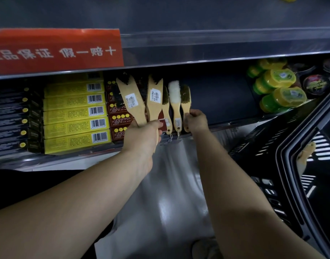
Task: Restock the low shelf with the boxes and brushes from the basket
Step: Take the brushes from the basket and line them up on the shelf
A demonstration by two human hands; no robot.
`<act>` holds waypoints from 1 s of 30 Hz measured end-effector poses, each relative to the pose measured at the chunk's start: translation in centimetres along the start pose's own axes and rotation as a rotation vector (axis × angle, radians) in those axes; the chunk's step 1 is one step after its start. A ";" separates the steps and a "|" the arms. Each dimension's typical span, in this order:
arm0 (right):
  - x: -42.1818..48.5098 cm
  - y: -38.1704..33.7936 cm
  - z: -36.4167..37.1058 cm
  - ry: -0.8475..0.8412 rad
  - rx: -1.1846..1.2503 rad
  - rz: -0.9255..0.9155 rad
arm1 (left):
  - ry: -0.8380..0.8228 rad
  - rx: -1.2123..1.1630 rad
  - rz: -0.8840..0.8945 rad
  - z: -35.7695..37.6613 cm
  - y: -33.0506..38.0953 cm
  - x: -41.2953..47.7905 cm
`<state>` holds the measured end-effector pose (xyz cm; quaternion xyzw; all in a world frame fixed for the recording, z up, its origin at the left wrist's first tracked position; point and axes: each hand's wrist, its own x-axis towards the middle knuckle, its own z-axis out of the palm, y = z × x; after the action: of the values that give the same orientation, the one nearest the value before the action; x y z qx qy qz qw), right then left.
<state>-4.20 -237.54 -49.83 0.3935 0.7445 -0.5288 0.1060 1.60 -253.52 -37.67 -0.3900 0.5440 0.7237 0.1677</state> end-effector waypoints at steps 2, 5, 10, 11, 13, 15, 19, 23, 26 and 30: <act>0.3 0.1 0.2 0.009 0.020 -0.003 | -0.006 0.010 0.004 0.1 0.0 -0.1; 0.2 0.2 0.1 0.018 0.065 -0.017 | -0.026 0.025 0.013 0.4 -0.1 -0.2; -0.8 -0.2 -0.3 0.080 0.024 -0.033 | -0.073 0.054 0.027 0.4 -0.2 -0.3; -1.5 -0.5 -0.3 0.105 0.019 -0.062 | -0.082 0.045 0.022 0.4 -0.2 -0.3; -3.7 -1.1 -0.4 0.105 0.106 -0.131 | -0.087 0.050 0.011 0.4 -0.4 -0.3; -6.5 -1.8 -0.6 -0.039 0.306 -0.159 | -0.078 0.074 0.010 0.5 -0.5 -0.2; -11.3 -2.8 -0.9 -0.494 0.464 -0.140 | -0.085 0.105 0.033 0.6 -0.7 -0.2; -11.5 -3.1 -1.5 -0.468 0.484 -0.164 | -0.131 0.127 0.032 0.6 -0.7 -0.3; -8.9 -3.4 -2.9 -0.140 0.490 -0.096 | -0.108 0.117 0.028 0.5 -0.5 -0.1; -3.4 -2.5 -4.0 0.142 0.280 0.057 | -0.087 0.149 0.049 0.3 -0.4 -0.1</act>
<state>-2.69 -235.99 -44.45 0.4616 0.6578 -0.5950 0.0124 1.81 -253.13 -37.85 -0.3310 0.5981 0.7013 0.2022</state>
